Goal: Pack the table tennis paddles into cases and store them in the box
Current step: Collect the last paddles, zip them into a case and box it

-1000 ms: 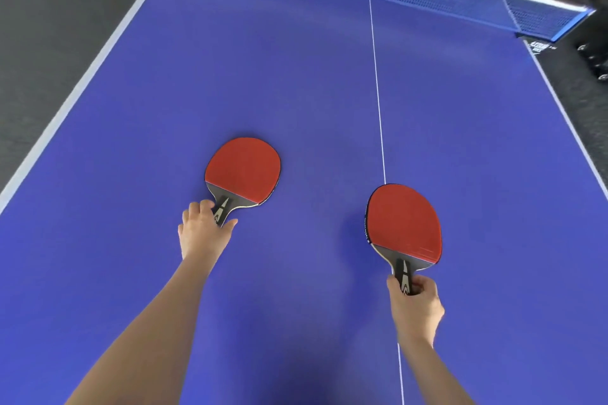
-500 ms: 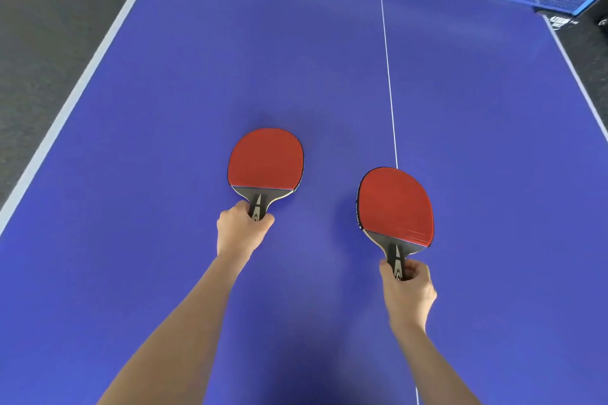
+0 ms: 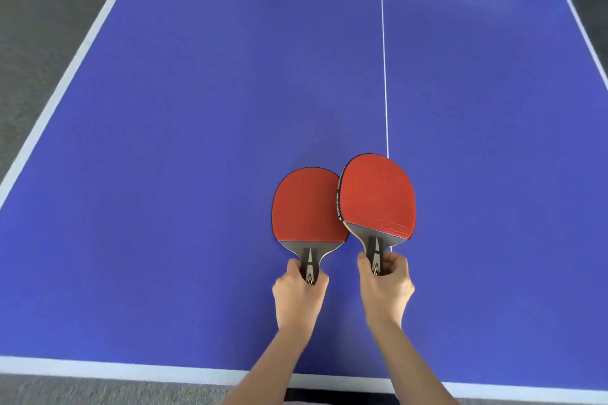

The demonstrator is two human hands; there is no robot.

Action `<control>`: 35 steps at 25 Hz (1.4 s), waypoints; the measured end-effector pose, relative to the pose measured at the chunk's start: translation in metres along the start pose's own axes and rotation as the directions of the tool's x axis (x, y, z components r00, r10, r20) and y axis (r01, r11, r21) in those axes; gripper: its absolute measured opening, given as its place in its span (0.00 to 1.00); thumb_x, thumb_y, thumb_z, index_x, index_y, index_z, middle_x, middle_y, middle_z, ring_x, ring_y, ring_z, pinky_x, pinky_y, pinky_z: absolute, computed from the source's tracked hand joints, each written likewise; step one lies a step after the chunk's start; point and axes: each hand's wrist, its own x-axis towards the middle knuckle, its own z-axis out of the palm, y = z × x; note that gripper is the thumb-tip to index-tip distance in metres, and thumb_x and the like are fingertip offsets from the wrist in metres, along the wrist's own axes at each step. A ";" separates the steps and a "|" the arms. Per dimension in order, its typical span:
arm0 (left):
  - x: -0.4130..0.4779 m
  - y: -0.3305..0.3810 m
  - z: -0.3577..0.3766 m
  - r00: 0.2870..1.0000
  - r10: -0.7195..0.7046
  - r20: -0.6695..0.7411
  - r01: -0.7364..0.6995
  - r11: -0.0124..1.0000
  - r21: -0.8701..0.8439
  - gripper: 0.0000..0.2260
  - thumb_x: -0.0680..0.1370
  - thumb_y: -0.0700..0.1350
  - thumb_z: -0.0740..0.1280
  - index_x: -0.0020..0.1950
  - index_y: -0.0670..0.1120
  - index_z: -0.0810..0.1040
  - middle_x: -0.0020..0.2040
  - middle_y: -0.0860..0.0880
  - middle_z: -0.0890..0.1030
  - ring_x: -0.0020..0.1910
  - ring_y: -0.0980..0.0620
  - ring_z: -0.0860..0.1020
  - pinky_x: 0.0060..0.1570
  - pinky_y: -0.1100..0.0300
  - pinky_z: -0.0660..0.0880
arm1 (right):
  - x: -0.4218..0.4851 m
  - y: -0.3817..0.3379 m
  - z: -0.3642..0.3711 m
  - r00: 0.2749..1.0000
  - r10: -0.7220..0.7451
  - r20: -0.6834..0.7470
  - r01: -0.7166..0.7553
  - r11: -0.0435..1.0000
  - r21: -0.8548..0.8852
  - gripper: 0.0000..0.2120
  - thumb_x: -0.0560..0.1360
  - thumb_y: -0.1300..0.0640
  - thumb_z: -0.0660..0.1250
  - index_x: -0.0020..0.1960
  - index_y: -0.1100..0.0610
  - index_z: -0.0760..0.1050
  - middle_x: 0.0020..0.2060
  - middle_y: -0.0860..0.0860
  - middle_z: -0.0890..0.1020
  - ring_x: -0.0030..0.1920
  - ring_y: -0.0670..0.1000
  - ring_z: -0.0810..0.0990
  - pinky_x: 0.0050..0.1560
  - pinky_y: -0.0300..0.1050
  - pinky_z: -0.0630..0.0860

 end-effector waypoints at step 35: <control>-0.018 -0.002 0.015 0.927 -0.160 0.339 0.276 0.904 -0.328 0.22 0.64 0.60 0.75 0.52 0.55 0.72 0.46 0.46 0.83 0.46 0.43 0.83 0.51 0.43 0.80 | 0.056 0.027 0.000 0.865 0.167 0.473 -0.206 0.978 0.031 0.22 0.76 0.45 0.63 0.68 0.50 0.65 0.56 0.48 0.77 0.55 0.51 0.77 0.49 0.44 0.72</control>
